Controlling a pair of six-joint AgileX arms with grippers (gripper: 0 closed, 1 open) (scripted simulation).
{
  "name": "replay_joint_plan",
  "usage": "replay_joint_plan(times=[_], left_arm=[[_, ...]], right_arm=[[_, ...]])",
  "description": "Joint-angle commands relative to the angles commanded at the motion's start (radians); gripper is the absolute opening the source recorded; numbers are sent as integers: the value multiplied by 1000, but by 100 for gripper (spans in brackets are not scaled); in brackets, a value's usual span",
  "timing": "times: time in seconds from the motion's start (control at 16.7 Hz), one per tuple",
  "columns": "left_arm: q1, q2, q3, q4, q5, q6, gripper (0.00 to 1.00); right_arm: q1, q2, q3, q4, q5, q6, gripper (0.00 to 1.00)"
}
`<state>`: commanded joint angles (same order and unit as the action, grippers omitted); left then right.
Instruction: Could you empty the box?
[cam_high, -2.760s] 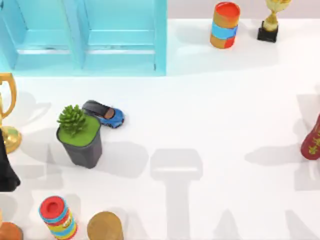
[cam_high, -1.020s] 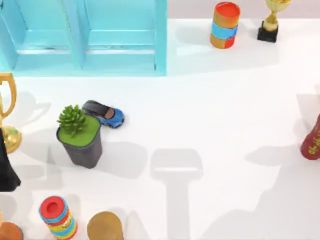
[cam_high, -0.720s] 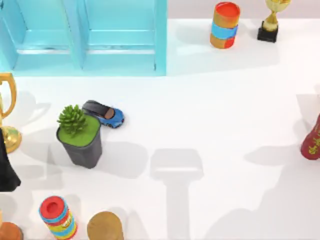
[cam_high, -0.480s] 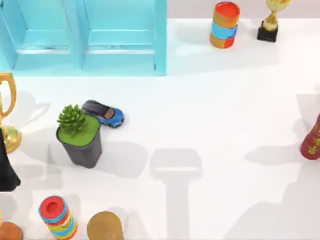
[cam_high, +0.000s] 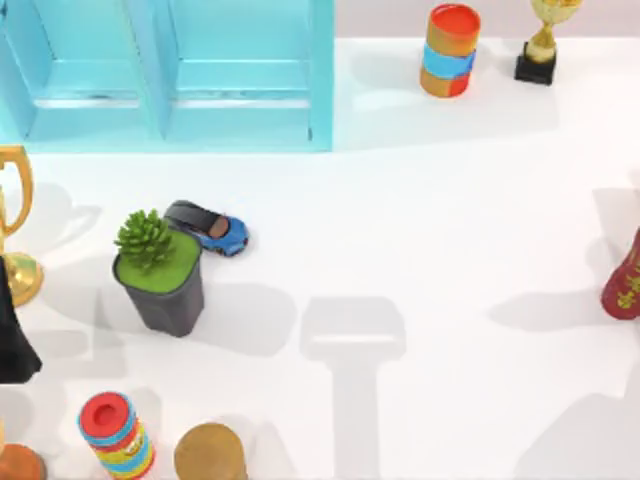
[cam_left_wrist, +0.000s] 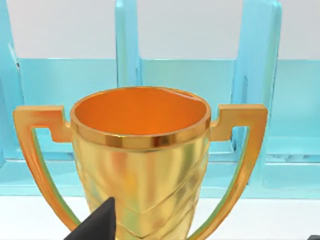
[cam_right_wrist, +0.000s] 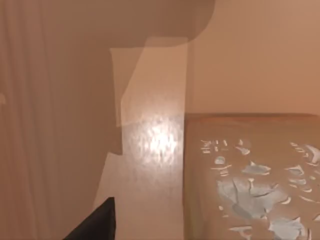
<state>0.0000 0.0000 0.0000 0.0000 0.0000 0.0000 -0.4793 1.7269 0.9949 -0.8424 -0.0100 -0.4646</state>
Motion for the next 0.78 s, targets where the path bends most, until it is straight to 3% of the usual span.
replay_joint_plan(times=[0.12, 0.78], left_arm=[[0, 0, 0, 0, 0, 0, 100], [0, 0, 0, 0, 0, 0, 100]], right_arm=[[0, 0, 0, 0, 0, 0, 100], [0, 0, 0, 0, 0, 0, 17]])
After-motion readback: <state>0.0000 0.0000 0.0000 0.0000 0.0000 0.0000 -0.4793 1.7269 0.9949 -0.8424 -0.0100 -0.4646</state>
